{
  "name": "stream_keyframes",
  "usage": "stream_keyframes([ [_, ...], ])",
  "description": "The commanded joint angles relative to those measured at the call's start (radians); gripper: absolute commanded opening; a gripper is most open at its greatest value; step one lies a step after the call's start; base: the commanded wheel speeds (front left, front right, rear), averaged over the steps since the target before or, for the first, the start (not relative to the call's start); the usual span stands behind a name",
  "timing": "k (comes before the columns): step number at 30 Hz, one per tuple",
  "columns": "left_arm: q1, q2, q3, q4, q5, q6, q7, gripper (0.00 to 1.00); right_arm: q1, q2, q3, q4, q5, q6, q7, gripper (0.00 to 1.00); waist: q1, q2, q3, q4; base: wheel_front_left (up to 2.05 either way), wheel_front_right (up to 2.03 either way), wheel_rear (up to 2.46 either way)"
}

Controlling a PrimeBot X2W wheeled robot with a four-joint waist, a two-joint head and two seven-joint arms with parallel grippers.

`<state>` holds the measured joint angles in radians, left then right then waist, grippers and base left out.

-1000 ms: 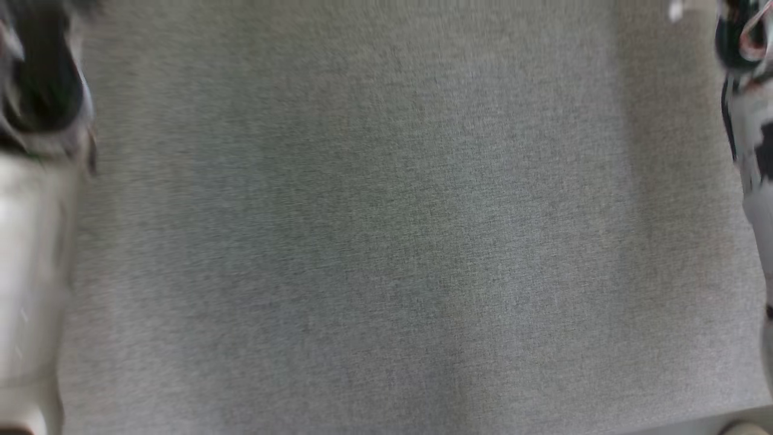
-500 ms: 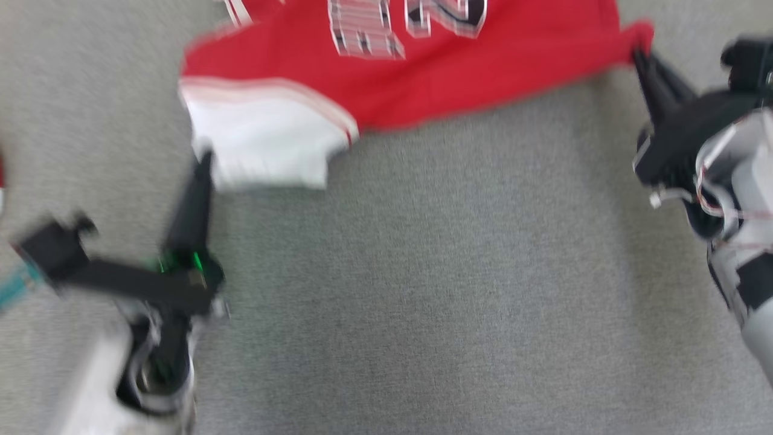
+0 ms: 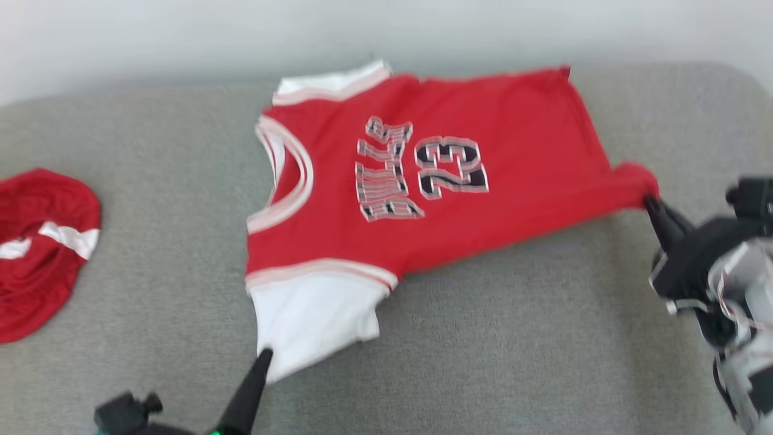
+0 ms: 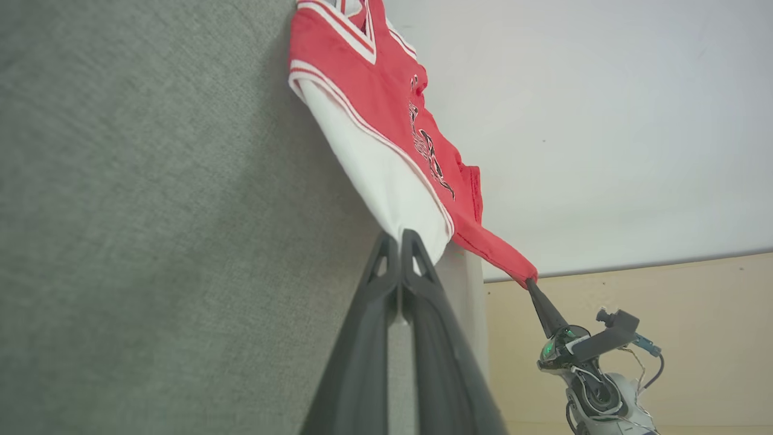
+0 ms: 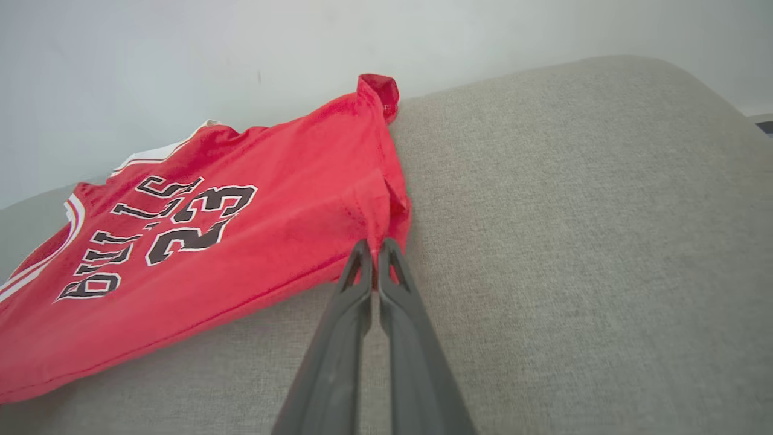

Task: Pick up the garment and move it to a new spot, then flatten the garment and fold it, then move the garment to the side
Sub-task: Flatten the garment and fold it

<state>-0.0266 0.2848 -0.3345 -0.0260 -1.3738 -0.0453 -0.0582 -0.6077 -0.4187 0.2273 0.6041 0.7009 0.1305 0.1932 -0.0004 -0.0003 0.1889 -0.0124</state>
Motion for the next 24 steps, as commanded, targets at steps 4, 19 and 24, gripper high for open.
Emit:
stream_keyframes([
  [4, 0.071, 0.011, 0.004, -0.024, -0.013, 0.029, -0.004, 0.00, 0.109, 0.014, -0.077, -0.032, -0.017, 0.000, 0.025, 0.00, 0.0004, 0.0003, -0.100, 0.030, 0.00, 0.00, 0.00],
  [19, 0.200, 0.072, -0.019, -0.077, 0.019, 0.136, 0.030, 0.00, 0.439, 0.061, -0.233, -0.368, -0.247, -0.001, 0.445, 0.00, 0.0004, 0.0003, -0.158, 0.023, 0.00, 0.00, 0.00],
  [24, 0.218, 0.091, -0.029, -0.073, 0.035, 0.166, 0.047, 0.00, 0.498, 0.087, -0.283, -0.451, -0.320, -0.001, 0.488, 0.00, 0.0004, 0.0003, -0.161, 0.023, 0.00, 0.00, 0.00],
])
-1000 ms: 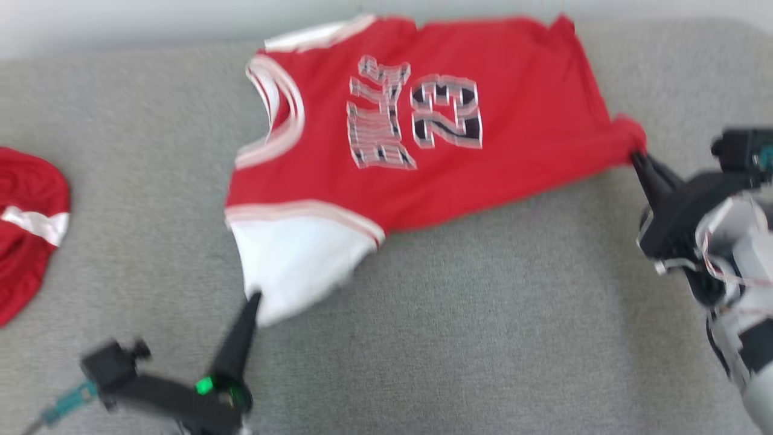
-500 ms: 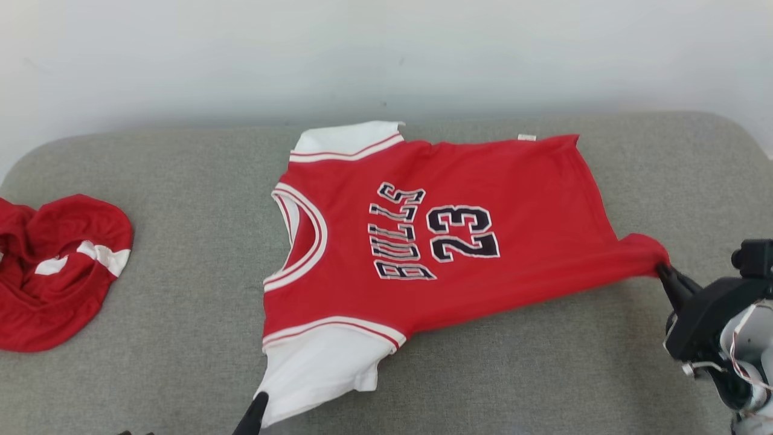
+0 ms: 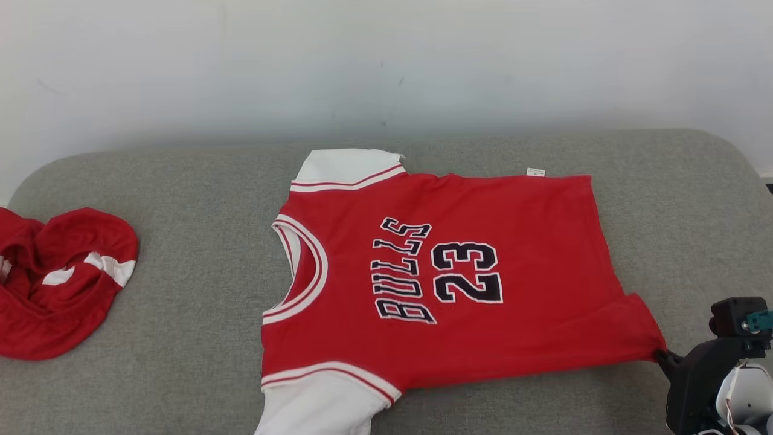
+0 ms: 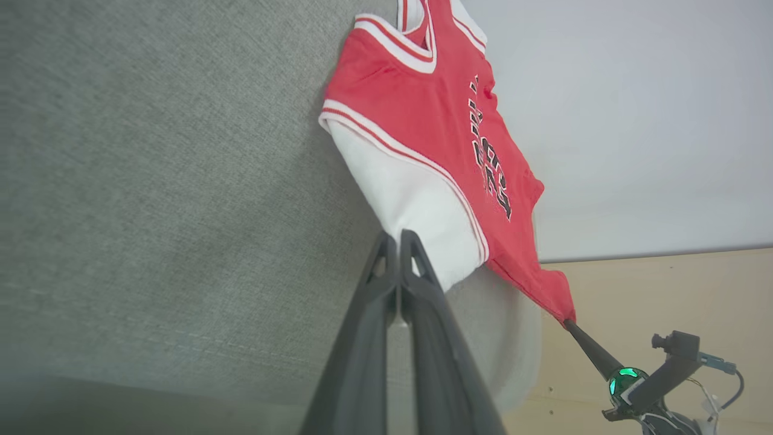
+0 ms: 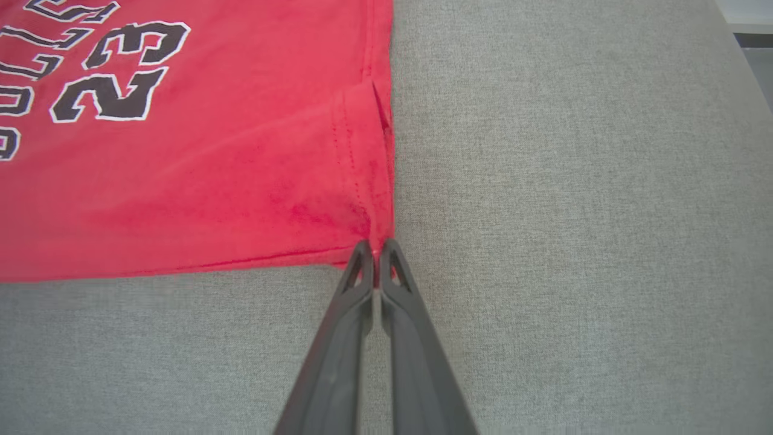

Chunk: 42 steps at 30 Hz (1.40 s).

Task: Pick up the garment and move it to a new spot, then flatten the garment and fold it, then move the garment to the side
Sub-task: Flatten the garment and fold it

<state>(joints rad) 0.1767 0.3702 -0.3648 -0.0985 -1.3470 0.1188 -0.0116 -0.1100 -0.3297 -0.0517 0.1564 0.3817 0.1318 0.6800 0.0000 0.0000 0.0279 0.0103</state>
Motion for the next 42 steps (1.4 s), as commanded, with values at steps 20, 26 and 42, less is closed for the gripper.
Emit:
stream_keyframes([
  [20, 0.079, 0.033, -0.031, -0.012, -0.034, 0.045, 0.082, 0.00, 0.097, 0.044, -0.060, 0.041, -0.065, -0.002, -0.039, 0.00, 0.0000, 0.0000, 0.021, 0.012, 0.00, 0.00, 0.00],
  [26, 0.062, 0.022, -0.023, -0.011, -0.042, 0.024, 0.074, 0.00, 0.090, 0.057, -0.050, 0.064, -0.043, -0.002, -0.105, 0.00, 0.0000, 0.0000, 0.022, 0.013, 0.00, 0.00, 0.00],
  [42, -0.501, 0.017, 0.097, 0.005, -0.046, -0.004, 0.124, 0.00, -0.277, -0.013, 0.067, -0.048, 0.054, -0.002, -0.246, 0.00, 0.0000, 0.0000, 0.098, -0.028, 0.00, 0.00, 0.00],
])
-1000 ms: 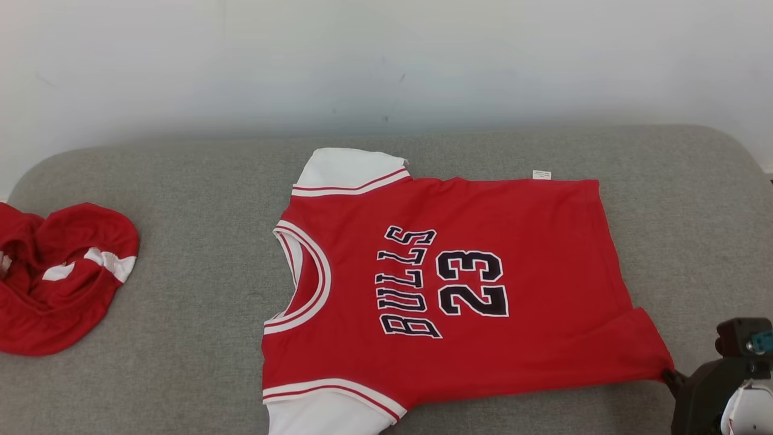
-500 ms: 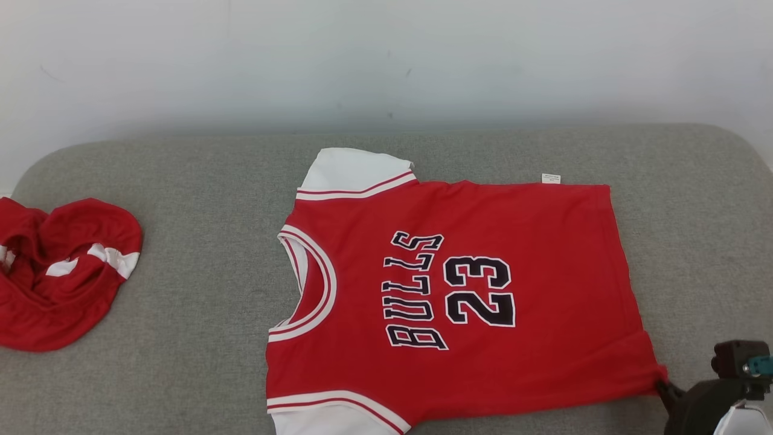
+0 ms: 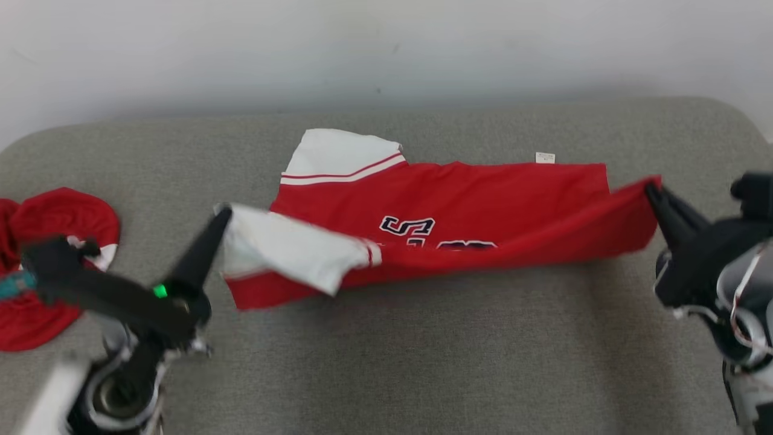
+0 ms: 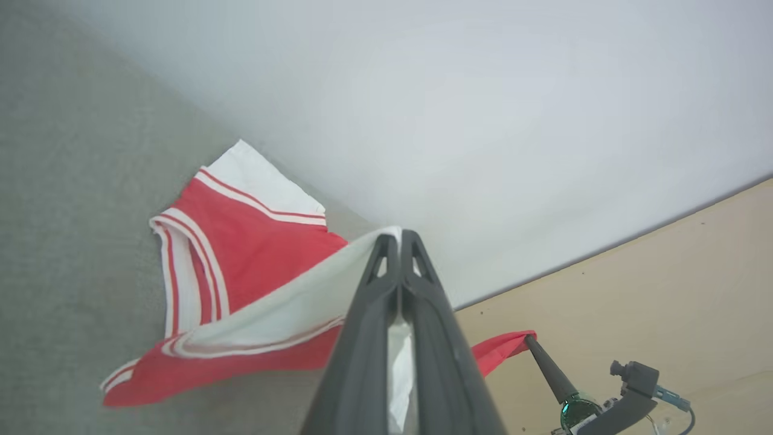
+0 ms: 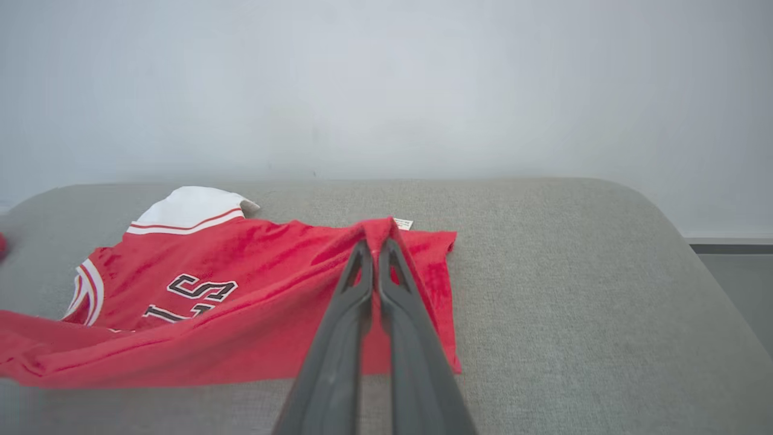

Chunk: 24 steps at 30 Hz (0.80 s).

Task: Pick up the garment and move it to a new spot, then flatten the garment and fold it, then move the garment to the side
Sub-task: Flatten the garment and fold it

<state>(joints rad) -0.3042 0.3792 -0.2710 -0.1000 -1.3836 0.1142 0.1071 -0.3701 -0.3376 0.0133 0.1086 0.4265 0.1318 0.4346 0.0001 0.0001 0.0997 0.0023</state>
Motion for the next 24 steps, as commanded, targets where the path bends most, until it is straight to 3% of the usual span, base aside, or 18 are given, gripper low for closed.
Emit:
stream_keyframes([
  [1, -0.070, 0.013, 0.006, 0.015, -0.009, 0.004, 0.020, 0.00, -0.055, -0.007, 0.009, 0.001, 0.019, -0.002, 0.001, 0.00, -0.0001, -0.0001, 0.040, -0.027, 0.00, 0.00, 0.00],
  [5, -0.276, 0.031, 0.014, 0.066, 0.039, 0.029, 0.047, 0.00, -0.213, -0.015, 0.039, 0.028, 0.064, -0.002, 0.013, 0.00, -0.0001, -0.0001, 0.105, -0.052, 0.00, 0.00, 0.00],
  [10, -0.549, 0.038, 0.037, 0.180, 0.176, 0.086, -0.049, 0.00, -0.443, 0.013, 0.055, 0.103, 0.116, -0.002, 0.001, 0.00, -0.0001, -0.0001, 0.190, -0.087, 0.00, 0.00, 0.00],
  [13, -0.710, 0.023, 0.062, 0.249, 0.198, 0.097, -0.081, 0.00, -0.573, 0.036, 0.053, 0.162, 0.118, -0.002, -0.021, 0.00, -0.0001, -0.0001, 0.238, -0.104, 0.00, 0.00, 0.00],
  [20, -0.981, 0.033, 0.053, 0.353, 0.266, 0.087, -0.107, 0.00, -0.815, 0.116, 0.013, 0.315, 0.113, -0.002, -0.088, 0.00, -0.0001, -0.0001, 0.356, -0.146, 0.00, 0.00, 0.00],
  [24, -1.139, 0.057, 0.027, 0.405, 0.349, 0.055, -0.158, 0.00, -0.971, 0.170, -0.032, 0.405, 0.090, -0.002, -0.175, 0.00, -0.0001, -0.0001, 0.450, -0.172, 0.00, 0.00, 0.00],
])
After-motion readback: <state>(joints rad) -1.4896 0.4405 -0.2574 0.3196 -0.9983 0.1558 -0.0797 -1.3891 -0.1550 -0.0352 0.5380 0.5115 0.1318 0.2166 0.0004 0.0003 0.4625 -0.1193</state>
